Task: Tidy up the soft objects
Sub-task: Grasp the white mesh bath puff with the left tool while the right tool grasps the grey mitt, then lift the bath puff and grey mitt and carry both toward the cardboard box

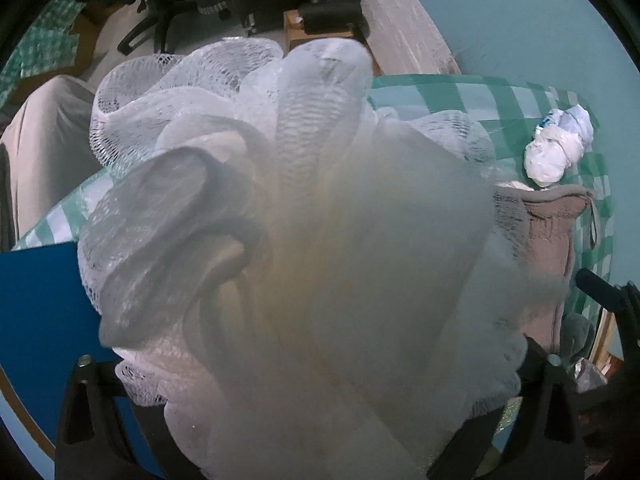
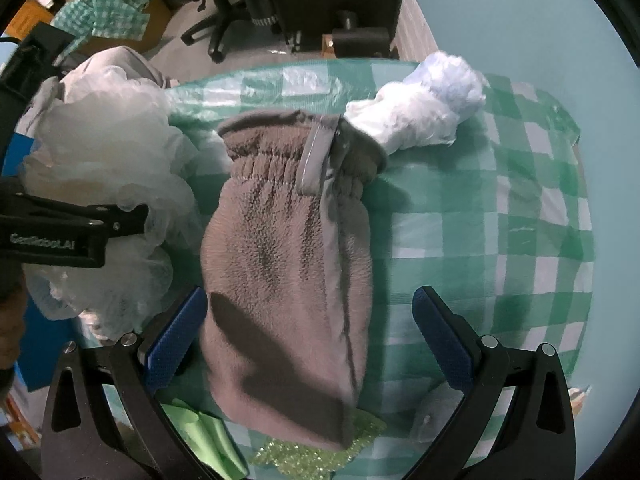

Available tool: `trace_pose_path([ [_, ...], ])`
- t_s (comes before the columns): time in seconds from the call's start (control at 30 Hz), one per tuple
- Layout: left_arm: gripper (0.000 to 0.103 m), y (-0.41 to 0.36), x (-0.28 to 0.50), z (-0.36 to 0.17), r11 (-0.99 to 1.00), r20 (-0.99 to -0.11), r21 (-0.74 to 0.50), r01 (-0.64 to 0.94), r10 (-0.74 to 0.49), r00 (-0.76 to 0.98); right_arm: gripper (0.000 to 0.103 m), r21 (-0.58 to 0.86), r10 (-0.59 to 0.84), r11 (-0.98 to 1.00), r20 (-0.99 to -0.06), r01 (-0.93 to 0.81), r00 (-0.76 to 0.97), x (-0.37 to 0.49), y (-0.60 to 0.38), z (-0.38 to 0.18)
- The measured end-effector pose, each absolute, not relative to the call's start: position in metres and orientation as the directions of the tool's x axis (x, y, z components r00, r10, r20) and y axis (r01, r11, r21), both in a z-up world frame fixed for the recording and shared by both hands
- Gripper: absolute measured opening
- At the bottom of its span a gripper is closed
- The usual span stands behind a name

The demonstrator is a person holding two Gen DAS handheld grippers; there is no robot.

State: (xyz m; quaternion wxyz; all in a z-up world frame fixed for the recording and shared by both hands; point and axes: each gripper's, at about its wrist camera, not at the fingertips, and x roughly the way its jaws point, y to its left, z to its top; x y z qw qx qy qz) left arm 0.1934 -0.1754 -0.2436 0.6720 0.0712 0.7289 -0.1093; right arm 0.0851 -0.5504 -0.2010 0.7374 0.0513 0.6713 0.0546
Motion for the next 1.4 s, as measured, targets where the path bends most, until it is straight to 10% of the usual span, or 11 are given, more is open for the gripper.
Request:
trace_pose_path([
  [0.27,0.068,-0.169,0.189,-0.23,0.966,-0.993,-0.111,0.232,-0.1,-0.058,0.101,0.134,0.134,0.991,-0.987,-0.011,0.088,0.093,-0.538,-0.218],
  [0.77,0.06,-0.161,0.146,-0.173,0.958,-0.989,-0.097,0.271,-0.123,0.08,0.036,0.125,0.136,0.989,-0.98,-0.079,0.145,0.09,-0.533,-0.218],
  [1.4,0.06,-0.147,0.105,-0.121,0.958,-0.967,-0.062,0.279,-0.126,0.22,0.034,0.208,0.235,0.97,-0.929,-0.122,0.285,0.075,-0.533,-0.158],
])
